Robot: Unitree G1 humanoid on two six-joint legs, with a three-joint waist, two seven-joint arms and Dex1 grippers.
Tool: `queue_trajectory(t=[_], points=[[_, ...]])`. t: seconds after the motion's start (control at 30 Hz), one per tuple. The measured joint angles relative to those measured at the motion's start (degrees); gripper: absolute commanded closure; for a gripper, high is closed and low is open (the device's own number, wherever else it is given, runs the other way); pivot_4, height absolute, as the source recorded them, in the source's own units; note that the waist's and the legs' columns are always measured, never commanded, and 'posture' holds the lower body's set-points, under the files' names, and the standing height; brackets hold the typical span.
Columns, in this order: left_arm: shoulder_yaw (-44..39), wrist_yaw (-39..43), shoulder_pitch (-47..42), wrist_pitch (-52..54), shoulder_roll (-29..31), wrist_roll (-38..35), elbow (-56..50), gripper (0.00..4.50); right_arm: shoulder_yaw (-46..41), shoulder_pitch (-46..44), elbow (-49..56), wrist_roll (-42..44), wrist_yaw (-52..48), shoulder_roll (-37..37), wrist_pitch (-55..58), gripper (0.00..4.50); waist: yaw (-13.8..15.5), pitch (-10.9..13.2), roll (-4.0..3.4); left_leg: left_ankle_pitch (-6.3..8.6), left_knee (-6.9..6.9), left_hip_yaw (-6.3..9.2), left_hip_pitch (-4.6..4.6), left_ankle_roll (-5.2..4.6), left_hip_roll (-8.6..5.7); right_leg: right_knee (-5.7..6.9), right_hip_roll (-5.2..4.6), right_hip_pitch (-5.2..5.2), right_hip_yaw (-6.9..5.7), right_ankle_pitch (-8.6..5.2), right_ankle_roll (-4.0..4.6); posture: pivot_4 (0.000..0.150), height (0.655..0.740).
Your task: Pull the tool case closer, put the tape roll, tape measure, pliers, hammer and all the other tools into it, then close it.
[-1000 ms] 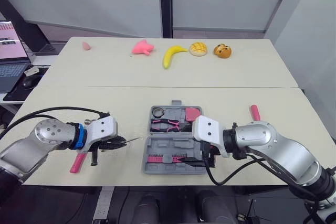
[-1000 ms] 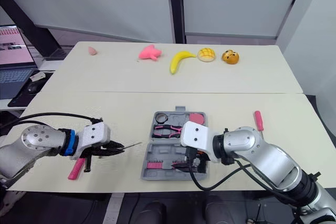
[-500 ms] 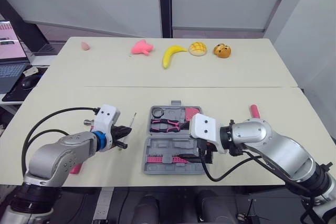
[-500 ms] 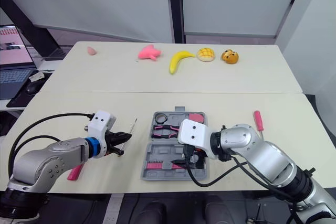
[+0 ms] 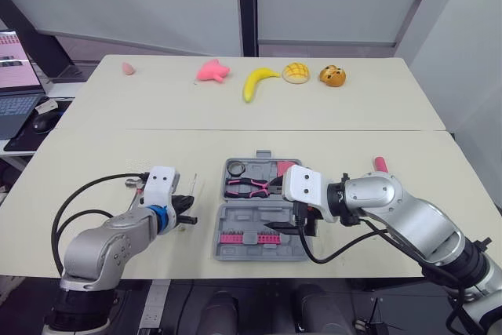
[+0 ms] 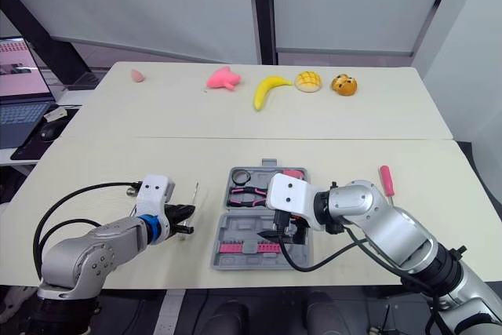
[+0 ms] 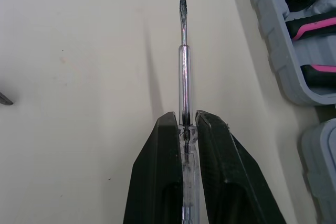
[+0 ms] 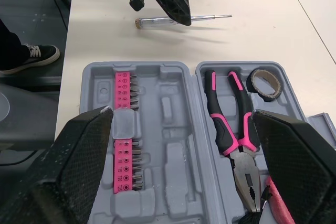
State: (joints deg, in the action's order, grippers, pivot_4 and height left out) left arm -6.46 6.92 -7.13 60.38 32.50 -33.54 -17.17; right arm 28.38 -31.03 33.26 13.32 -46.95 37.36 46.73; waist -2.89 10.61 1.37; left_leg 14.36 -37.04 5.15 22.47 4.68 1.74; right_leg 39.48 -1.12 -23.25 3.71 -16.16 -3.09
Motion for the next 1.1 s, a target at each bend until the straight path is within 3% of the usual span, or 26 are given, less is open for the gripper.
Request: queue_trajectory(t=[0.3,0.47,0.73,0.9,1.1], points=[[-0.76,3.59,1.58,-2.46,-1.51,2.28,1.17,1.58,-0.13,0.01,0.18,-0.40,-1.21,0.27,0.03,0.00,-0.01,0.00,0.00,0.00,0.01,0.00,0.00,0.00,0.00,-0.04,-0.01,0.00,0.01,0.00,0.00,0.150,0.7255],[-4.30,4.62,7.72,-3.12,-1.20,2.19,-6.23,0.03,-1.03,0.92,0.43,-0.22,-1.49,0.64,0.16,0.00,0.01,0.00,0.00,0.00,0.03,0.00,0.01,0.00,0.00,-0.08,-0.03,0.01,0.02,0.00,0.00,0.150,0.7255],[-5.30,14.23,11.34,-11.70,4.58,4.67,-6.96,0.01,-1.91,1.24,0.43,-0.13,-1.56,0.72,0.11,0.00,0.19,0.00,-0.01,0.00,0.04,-0.02,-0.02,0.01,0.00,-0.12,-0.02,0.02,0.01,0.00,0.01,0.150,0.7255],[-3.81,26.92,9.28,-23.51,8.98,7.52,2.85,0.01,-1.91,1.24,0.40,-0.45,-0.76,-0.94,-0.07,0.00,0.19,0.00,-0.01,0.00,0.09,-0.03,0.00,0.00,0.00,-0.24,-0.01,0.02,0.00,0.00,0.01,0.150,0.7255],[1.17,33.71,4.33,-29.81,10.55,12.63,12.48,0.01,-1.57,1.71,0.40,-1.10,0.85,-2.71,-0.18,0.00,0.16,0.01,-0.01,0.01,0.09,-0.02,0.12,0.00,0.00,-0.42,-0.02,0.02,-0.03,0.00,0.00,0.150,0.7255]])
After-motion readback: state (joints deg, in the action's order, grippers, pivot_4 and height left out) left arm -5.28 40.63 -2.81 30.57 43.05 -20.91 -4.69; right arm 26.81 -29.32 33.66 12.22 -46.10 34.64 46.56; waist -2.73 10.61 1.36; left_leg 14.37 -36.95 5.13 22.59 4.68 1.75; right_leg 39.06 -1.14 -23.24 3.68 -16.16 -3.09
